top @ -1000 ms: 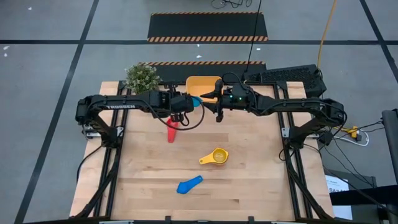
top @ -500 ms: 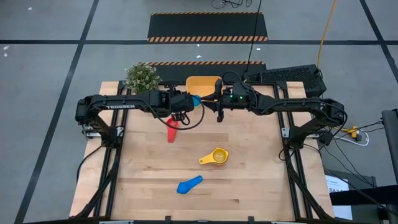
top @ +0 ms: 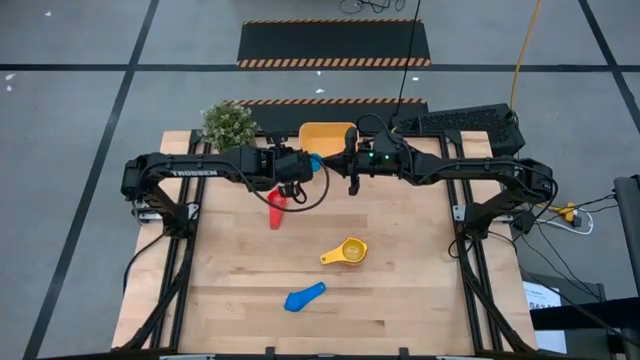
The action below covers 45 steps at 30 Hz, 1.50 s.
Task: Nest measuring cups in basket
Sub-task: Stack the light blue measuring cup on top of the yellow measuring cup
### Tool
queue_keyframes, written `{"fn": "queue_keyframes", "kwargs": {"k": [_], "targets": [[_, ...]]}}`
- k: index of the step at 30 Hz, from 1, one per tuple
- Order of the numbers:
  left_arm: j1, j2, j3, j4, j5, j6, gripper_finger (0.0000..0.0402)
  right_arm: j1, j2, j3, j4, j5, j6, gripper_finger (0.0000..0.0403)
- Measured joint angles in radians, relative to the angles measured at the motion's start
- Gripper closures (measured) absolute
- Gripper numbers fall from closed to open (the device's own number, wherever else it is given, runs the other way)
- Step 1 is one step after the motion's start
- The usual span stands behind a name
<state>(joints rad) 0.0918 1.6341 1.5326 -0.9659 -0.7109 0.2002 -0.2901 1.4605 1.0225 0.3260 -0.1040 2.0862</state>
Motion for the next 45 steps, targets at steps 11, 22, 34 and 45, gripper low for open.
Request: {"fn": "queue_keyframes", "kwargs": {"k": [11, 22, 34, 45], "targets": [[-0.032, 0.000, 0.001, 0.006, 0.072, -0.174, 0.0279, -0.051, 0.000, 0.000, -0.009, -0.006, -0.060, 0.0402], [-0.042, 0.000, 0.001, -0.057, 0.166, -0.453, 0.0131, -0.130, 0.000, 0.000, -0.039, -0.085, -0.154, 0.0403], [-0.055, -0.054, 0.001, -0.215, 0.307, -0.693, 0.0151, -0.282, -0.001, 0.000, -0.054, -0.284, -0.420, 0.0403], [-0.032, -0.264, 0.001, -0.189, 0.329, -0.751, 0.0220, -0.357, -0.003, 0.000, -0.047, -0.583, -0.760, 0.0403]]}}
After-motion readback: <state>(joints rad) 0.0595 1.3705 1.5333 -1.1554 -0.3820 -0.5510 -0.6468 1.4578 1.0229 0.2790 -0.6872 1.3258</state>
